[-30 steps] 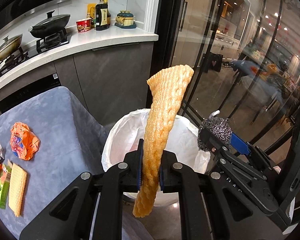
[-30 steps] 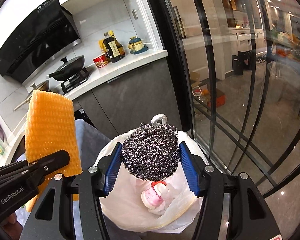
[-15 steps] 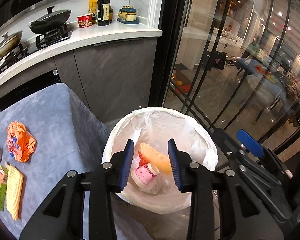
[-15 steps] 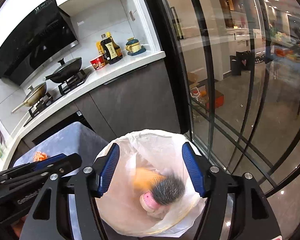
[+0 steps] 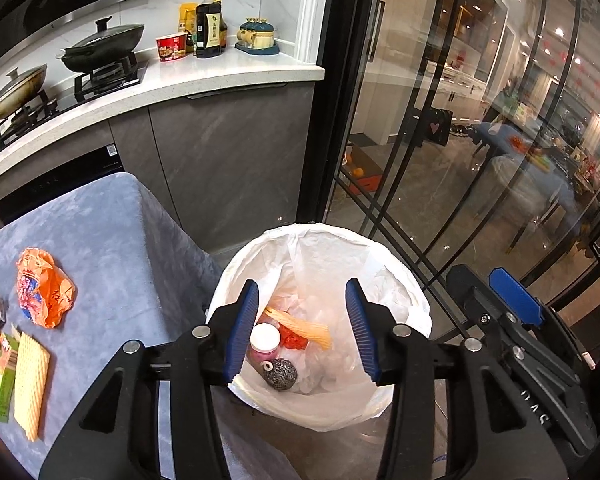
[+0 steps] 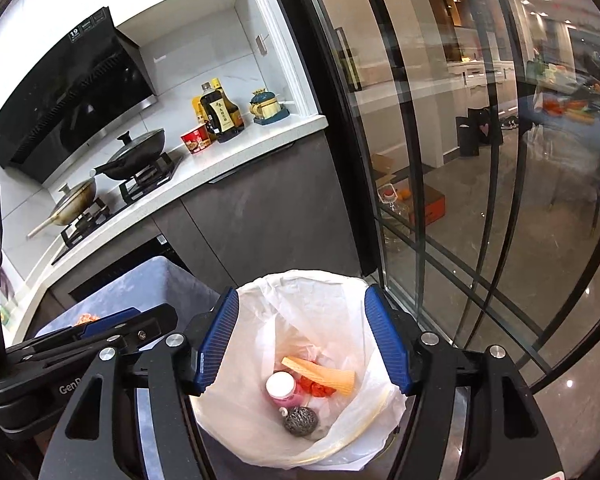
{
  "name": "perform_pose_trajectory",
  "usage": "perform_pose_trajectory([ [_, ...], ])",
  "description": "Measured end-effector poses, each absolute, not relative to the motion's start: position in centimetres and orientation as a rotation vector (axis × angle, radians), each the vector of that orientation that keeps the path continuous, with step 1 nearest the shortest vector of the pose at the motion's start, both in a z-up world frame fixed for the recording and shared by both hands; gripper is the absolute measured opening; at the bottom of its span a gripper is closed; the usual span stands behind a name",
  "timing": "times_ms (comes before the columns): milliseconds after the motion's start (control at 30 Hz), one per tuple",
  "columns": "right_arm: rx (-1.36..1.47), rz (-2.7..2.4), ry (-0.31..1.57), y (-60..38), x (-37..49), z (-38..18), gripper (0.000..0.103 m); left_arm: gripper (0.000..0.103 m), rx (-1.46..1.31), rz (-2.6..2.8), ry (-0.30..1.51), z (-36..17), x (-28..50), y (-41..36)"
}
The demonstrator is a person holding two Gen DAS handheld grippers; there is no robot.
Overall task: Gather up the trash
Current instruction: 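Open both tools over the bin, dropping the foam net and scrubber, then return both tools to the table toward the tissue and foam sleeve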
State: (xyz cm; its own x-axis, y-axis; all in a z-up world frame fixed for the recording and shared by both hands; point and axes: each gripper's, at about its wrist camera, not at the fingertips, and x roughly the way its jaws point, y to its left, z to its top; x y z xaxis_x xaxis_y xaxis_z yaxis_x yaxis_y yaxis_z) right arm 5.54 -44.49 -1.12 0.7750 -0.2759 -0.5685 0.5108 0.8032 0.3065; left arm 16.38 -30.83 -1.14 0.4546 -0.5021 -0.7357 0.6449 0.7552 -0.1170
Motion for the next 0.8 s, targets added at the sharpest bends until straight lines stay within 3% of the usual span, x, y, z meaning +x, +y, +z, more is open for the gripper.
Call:
perform_pose_trajectory([
  [167, 0.455, -0.434, 0.514, -43.5, 5.1, -0.3, 0.063, 0.05, 0.167, -0.703, 0.822, -0.5, 16.3, -29.3],
  [433, 0.435, -0.401, 0.491, -41.3, 5.0, 1.2, 0.064, 0.051, 0.14, -0.668, 0.788, 0.8, 16.1, -26.0],
  [533, 0.418, -0.383, 0.486, -40.0, 4.9, 1.7, 0.064, 0.059, 0.123, -0.65, 0.775, 1.4, 15.9, -24.5],
  [800, 0.391, -0.324, 0.483, -36.1, 5.2, 2.7, 0.065, 0.065, 0.08, -0.593, 0.753, 2.6, 15.7, -19.7],
])
